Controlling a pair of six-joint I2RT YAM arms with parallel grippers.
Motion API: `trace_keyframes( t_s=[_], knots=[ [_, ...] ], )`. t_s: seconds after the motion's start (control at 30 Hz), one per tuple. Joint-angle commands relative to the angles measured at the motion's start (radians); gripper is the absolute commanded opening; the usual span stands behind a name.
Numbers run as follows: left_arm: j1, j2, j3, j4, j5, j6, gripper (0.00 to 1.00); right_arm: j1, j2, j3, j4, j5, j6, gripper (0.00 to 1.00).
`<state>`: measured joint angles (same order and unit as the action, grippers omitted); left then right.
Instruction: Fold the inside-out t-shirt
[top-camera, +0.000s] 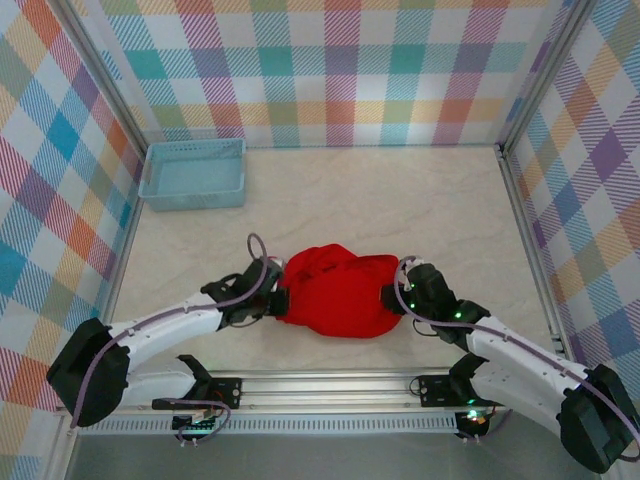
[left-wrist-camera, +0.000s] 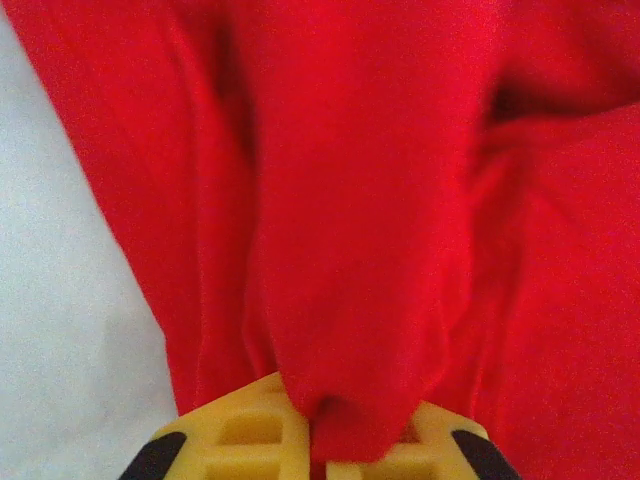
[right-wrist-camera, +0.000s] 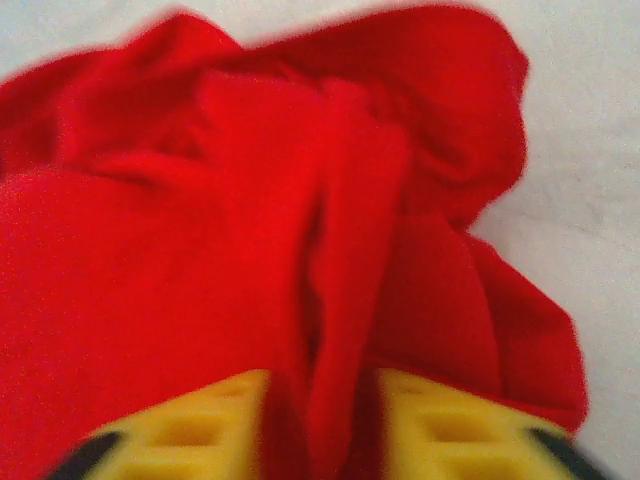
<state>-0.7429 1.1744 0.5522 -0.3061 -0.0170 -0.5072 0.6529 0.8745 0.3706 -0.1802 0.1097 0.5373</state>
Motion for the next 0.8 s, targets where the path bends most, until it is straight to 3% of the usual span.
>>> trace_keyframes(
  t_s=[0.0, 0.13, 0.23, 0.37, 0.53, 0.77],
  knots=[
    [-0.003, -0.102, -0.057, 0.008, -0.053, -0.063, 0.19, -0.004, -0.014, 0.125, -0.151, 0.028, -0.022, 0.5],
    [-0.002, -0.198, -0.087, 0.019, -0.039, -0.058, 0.41, 0.006, 0.048, 0.297, -0.248, 0.019, -0.121, 0.61],
    [-0.002, -0.231, -0.083, 0.021, -0.048, -0.06, 0.59, 0.043, 0.165, 0.415, -0.288, 0.001, -0.131, 0.62],
    [0.007, -0.237, -0.072, 0.013, -0.098, -0.074, 0.7, 0.103, 0.382, 0.594, -0.379, 0.026, -0.112, 0.62],
    [0.066, -0.203, -0.054, 0.065, -0.032, -0.087, 0.72, 0.123, 0.604, 0.738, -0.424, -0.007, -0.067, 0.6],
    [0.076, -0.103, -0.029, 0.113, 0.029, -0.059, 0.6, 0.129, 0.803, 0.853, -0.445, 0.001, -0.025, 0.53]
  ],
)
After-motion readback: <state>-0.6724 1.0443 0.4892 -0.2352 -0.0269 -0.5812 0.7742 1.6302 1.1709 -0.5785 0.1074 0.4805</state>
